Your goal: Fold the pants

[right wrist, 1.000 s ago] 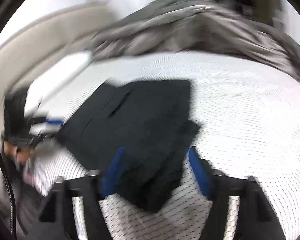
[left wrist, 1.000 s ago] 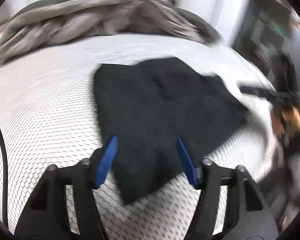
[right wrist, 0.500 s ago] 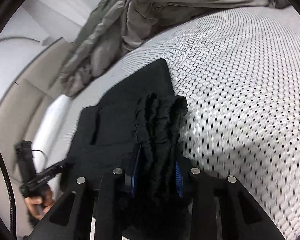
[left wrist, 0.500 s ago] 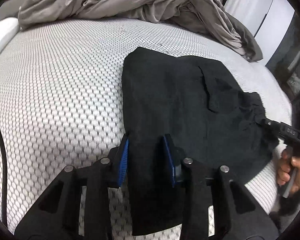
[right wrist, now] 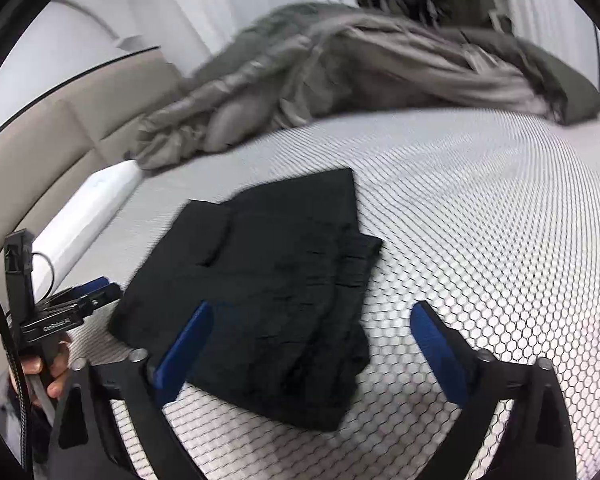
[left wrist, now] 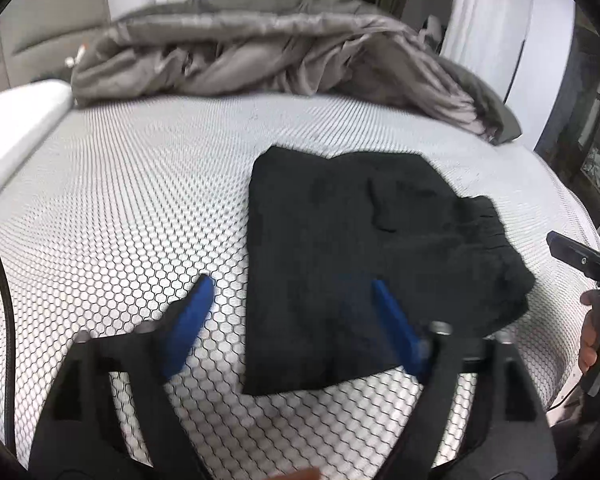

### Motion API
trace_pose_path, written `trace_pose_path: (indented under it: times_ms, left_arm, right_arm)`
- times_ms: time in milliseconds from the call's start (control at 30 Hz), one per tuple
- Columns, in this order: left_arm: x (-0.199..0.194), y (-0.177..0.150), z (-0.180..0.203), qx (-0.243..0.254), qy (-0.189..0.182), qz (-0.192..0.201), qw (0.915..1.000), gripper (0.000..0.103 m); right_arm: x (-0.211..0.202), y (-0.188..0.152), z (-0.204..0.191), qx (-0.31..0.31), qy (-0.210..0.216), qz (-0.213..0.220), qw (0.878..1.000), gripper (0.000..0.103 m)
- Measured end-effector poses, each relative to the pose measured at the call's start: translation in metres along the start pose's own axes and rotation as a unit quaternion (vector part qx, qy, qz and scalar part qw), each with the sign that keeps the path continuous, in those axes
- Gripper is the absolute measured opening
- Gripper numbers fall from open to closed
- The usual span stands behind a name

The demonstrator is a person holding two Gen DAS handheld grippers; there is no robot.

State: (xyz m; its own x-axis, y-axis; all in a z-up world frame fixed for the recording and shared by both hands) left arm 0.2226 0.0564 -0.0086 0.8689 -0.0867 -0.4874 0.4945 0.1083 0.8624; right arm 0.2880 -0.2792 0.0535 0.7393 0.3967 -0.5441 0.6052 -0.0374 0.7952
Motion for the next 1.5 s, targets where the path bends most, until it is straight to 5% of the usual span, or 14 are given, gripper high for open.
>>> trace_pose_path:
  times_ms: [167,367,567,1500]
  left_arm:
    - [-0.036,-0.009,0.006,-0.01,0.009,0.034,0.9993,0.101]
    - [-0.07,-0.002,0.019,0.022,0.011,0.08,0.9965,0.102]
    - [-0.081,-0.002,0.026,0.027,-0.004,0.084,0.9961,0.102]
    - [-0.062,-0.002,0.02,0.039,-0.001,0.078,0.9962,0.102]
  right_arm:
    - [-0.028,-0.014,-0.025,-0.042,0.007,0.023,0.999,0.103]
    - [-0.051,-0.016,-0.042,-0.055,0.011,0.064,0.996,0.103]
    - [-0.061,-0.011,-0.039,-0.047,0.007,0.099,0.994,0.103]
    - [-0.054,-0.013,-0.038,-0.045,0.0,0.09,0.995,0.103]
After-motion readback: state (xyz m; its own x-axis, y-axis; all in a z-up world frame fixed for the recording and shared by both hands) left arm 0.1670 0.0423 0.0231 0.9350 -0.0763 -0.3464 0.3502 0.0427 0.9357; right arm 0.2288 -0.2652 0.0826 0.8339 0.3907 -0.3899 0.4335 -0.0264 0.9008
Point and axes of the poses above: each gripper's, at about its wrist camera, not at the fingertips, and x roughly the way its jaws point, z to its right, y to its top, the point moved 8 cm from there along x, roughly the way its jaws point, and after that the axes turned 14 degrees about z, right-handed, at the moved point
